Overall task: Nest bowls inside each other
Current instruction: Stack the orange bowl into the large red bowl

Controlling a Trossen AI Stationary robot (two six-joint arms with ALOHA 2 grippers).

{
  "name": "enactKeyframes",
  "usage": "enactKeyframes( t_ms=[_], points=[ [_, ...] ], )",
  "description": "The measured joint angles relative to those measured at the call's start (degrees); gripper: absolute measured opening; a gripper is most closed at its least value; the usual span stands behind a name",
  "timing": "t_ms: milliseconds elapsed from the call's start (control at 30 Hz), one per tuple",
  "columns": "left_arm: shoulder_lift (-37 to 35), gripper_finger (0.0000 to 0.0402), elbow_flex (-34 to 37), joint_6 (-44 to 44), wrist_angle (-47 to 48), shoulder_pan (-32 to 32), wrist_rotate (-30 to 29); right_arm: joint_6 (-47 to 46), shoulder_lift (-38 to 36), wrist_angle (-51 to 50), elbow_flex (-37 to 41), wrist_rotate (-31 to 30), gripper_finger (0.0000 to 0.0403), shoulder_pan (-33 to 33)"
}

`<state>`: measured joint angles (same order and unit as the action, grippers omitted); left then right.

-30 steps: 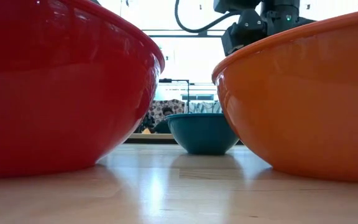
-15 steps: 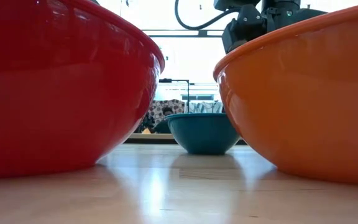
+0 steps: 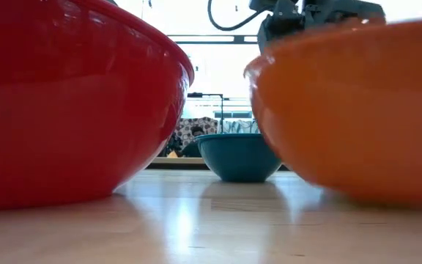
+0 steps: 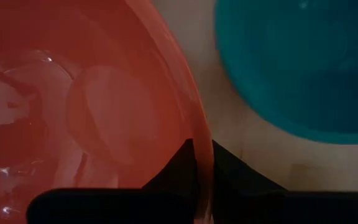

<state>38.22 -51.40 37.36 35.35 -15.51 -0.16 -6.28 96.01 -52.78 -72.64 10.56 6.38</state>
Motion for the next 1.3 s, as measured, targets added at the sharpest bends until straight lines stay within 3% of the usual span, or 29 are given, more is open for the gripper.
enactKeyframes(
  t_ms=[333, 500, 667, 833, 1300],
  points=[
    [0.0, 0.0194, 0.0, -0.2, 0.0, 0.0, 0.1, -2.4, -2.3, 1.7, -8.1, 15.0, 0.0030, -5.2],
    [0.0, 0.0194, 0.0, -1.6, 0.0, 0.0, 3.3, -11.3, -2.4, 11.1, -10.2, 14.8, 0.0030, -6.4],
    [0.0, 0.0194, 0.0, -5.5, -2.0, 0.1, 14.8, -18.4, 0.9, 21.9, -13.3, 12.3, 0.0030, -5.9],
    [-0.2, 0.0194, 0.0, -8.5, -6.3, 3.0, 23.6, -23.3, 8.3, 24.4, -20.0, 7.3, 0.0030, -4.9],
    [-7.0, 0.0194, 0.0, -10.6, -12.2, 7.4, 18.6, -22.3, 29.1, 15.9, -45.4, 5.3, 0.0030, -3.9]
  ],
)
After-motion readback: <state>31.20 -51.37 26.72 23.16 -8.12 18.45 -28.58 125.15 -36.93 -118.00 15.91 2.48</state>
